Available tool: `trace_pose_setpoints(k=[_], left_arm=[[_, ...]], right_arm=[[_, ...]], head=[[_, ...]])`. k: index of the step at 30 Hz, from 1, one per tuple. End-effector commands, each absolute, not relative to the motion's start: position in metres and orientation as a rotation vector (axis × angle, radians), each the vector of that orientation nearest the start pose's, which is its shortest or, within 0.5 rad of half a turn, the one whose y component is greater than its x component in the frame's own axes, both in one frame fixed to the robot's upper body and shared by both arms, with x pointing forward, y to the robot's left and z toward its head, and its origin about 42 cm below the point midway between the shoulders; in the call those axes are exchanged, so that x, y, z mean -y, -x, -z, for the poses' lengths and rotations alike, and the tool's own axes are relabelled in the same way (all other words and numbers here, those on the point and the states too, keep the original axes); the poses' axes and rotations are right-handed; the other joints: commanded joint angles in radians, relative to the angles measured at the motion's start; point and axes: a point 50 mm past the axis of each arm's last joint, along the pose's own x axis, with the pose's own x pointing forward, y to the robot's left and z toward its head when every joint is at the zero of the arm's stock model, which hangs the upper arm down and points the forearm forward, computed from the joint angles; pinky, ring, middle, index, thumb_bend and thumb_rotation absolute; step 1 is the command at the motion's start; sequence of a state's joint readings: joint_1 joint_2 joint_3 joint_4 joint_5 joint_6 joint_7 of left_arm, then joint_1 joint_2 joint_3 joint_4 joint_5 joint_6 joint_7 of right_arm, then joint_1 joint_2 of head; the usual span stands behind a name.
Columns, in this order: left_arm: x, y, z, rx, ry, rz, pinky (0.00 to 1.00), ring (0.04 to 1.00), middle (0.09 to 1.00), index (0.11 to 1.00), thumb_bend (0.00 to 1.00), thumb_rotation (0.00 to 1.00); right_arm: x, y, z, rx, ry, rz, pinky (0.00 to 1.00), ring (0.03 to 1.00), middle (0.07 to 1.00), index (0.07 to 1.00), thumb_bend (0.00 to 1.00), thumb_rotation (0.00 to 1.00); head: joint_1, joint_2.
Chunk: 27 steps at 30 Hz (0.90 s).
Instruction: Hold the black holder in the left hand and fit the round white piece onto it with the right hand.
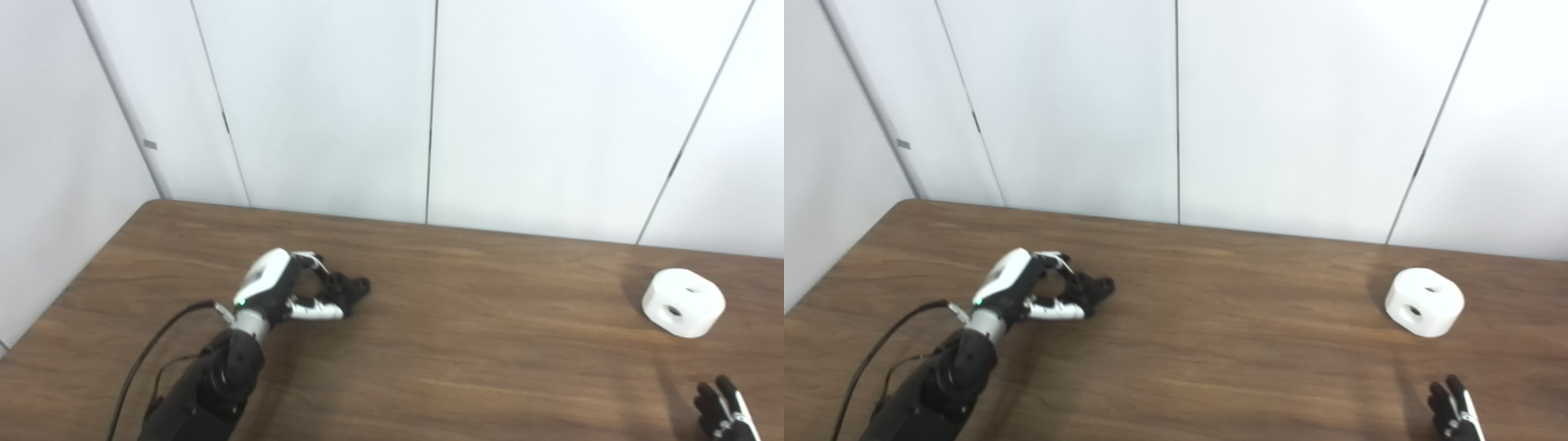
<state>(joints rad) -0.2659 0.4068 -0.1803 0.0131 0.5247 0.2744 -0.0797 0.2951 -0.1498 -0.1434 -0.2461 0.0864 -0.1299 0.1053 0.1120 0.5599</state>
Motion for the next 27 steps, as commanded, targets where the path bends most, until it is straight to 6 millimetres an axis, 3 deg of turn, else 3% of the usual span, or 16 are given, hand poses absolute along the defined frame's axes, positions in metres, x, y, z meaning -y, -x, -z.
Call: trace_pose_setpoints(k=[1,8,16,21,27], left_arm=[[-0.277,-0.361,-0.178,0.018,-0.969,0.112,0.74,0.887,0.844,0.490,0.51,0.06],[-0.227,-0.322,-0.170,0.142,-1.054,0.279,0.84,0.920,0.856,0.490,0.51,0.06],[-0.194,-0.290,-0.164,0.214,-1.048,0.402,0.89,0.957,0.873,0.490,0.51,0.06],[-0.182,-0.270,-0.156,0.247,-1.061,0.461,0.99,0.957,0.871,0.488,0.51,0.05],[-0.176,-0.248,-0.146,0.226,-1.065,0.528,1.00,0.981,0.877,0.488,0.51,0.06]], right_arm=[[0.292,-0.183,-0.119,0.135,0.108,0.069,1.00,0.958,0.953,0.977,0.62,1.00],[0.290,-0.182,-0.123,0.130,0.173,0.076,1.00,0.950,0.940,0.969,0.63,1.00],[0.287,-0.182,-0.127,0.138,0.175,0.067,1.00,0.964,0.938,0.969,0.62,1.00],[0.284,-0.182,-0.130,0.141,0.162,0.060,1.00,0.966,0.936,0.964,0.60,0.99],[0.279,-0.183,-0.135,0.133,0.165,0.061,1.00,0.964,0.936,0.962,0.62,0.98]], head=[[0.000,0.002],[0.003,0.018],[-0.021,0.050],[-0.052,0.074],[-0.085,0.093]])
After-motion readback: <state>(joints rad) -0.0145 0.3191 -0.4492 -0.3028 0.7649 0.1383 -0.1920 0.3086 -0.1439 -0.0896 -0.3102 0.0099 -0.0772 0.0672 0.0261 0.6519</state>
